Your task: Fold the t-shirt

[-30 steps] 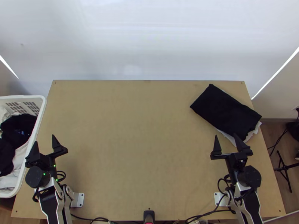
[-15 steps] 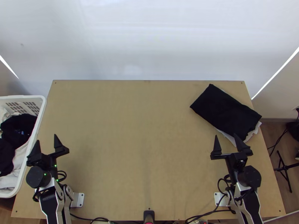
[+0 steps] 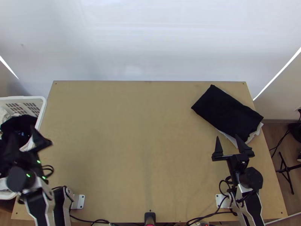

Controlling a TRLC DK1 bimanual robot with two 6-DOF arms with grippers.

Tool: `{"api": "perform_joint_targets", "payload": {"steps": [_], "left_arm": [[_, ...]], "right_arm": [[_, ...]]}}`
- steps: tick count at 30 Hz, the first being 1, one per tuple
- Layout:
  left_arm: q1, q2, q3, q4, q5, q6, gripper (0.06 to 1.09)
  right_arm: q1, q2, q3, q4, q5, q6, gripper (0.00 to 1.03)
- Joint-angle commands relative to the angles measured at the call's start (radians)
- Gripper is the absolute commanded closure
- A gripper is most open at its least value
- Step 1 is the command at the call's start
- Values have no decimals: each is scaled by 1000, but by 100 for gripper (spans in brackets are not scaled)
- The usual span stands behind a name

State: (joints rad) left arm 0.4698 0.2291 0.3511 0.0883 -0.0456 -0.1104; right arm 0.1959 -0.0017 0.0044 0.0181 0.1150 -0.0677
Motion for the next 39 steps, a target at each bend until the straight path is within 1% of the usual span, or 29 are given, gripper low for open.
{"api": "perform_joint_targets", "payload": {"steps": [1,3,6,9,15,20,24,29,31,35,39], "left_arm": [[99,377,379,-160,-85,-104,10],[199,498,466,-199,-74,-141,10],[306,691,594,-251,-71,-152,10],[423,892,724,-294,-65,-152,10],[609,1329,1026,-446,-51,-135,10],[698,1567,1146,-417,-54,-97,10],[731,1747,1229,-397,-54,-18,10],[793,1945,1318,-328,-34,-28,10],[805,2026,1373,-325,-36,-15,10],[819,2146,1462,-326,-34,29,10],[820,2215,1517,-338,-34,58,10]], "right_arm": [[-1,0,0,0,0,0,4],[0,0,0,0,0,0,4],[-1,0,0,0,0,0,4],[-1,0,0,0,0,0,4],[0,0,0,0,0,0,4],[-1,0,0,0,0,0,4],[0,0,0,0,0,0,4],[0,0,0,0,0,0,4],[-1,0,0,0,0,0,4],[0,0,0,0,2,0,4],[0,0,0,0,0,0,4]]}}
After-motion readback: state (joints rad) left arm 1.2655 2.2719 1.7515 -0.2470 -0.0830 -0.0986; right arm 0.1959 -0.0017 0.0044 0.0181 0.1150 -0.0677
